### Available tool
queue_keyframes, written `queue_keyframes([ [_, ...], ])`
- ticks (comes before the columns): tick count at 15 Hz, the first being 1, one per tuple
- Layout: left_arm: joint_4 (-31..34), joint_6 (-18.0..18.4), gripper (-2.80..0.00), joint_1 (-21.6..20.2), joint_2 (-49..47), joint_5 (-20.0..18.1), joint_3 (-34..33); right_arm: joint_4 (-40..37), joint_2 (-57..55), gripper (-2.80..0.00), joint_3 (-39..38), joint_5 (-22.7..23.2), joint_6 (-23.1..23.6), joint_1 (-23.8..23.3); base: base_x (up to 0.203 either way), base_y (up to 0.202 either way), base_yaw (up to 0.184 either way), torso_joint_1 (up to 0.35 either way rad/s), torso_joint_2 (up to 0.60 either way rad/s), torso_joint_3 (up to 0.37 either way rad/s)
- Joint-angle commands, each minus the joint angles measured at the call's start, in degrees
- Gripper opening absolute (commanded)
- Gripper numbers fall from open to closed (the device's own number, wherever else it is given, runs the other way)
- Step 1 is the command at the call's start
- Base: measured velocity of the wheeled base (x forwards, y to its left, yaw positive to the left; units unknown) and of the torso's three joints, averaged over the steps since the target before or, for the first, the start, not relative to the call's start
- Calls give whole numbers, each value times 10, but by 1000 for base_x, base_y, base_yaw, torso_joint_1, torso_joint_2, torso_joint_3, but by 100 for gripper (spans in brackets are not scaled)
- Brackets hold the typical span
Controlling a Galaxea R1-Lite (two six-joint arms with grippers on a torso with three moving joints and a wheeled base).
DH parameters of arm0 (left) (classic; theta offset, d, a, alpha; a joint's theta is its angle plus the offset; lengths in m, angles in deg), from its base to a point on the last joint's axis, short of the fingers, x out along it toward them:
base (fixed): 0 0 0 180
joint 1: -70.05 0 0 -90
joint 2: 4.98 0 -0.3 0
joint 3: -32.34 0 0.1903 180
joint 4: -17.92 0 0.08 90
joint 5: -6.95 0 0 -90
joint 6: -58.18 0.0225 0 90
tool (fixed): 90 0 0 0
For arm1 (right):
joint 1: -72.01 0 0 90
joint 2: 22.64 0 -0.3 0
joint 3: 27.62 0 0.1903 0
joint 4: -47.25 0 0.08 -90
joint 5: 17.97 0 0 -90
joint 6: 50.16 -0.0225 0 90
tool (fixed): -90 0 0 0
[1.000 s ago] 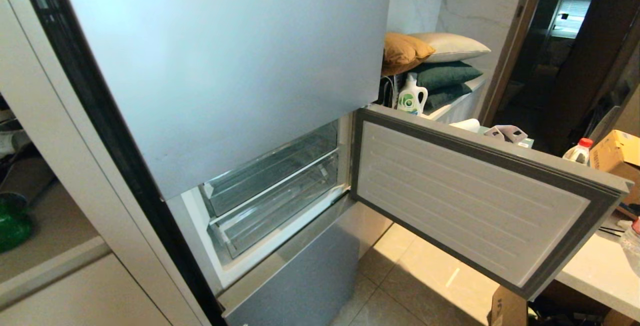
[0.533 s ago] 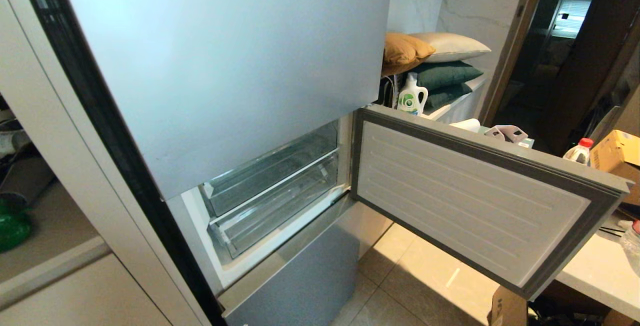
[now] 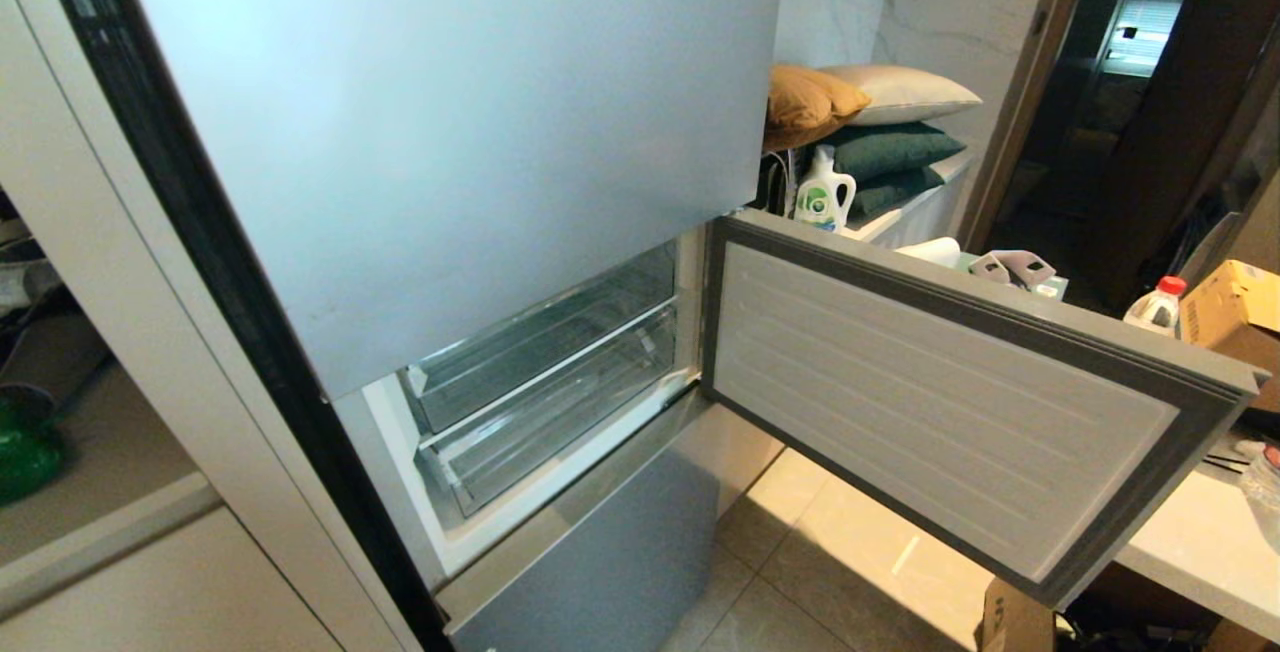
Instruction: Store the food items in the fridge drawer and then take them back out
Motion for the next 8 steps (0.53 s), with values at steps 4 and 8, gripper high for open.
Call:
queue_keyframes([
  [4, 0, 0, -280, 0, 0, 0, -6, 2, 36, -280, -38, 4, 0, 7, 0, 0, 0, 0, 0, 0],
  [8, 0, 0, -280, 0, 0, 0, -6, 2, 96, -280, -130, 3, 2, 12, 0, 0, 0, 0, 0, 0],
])
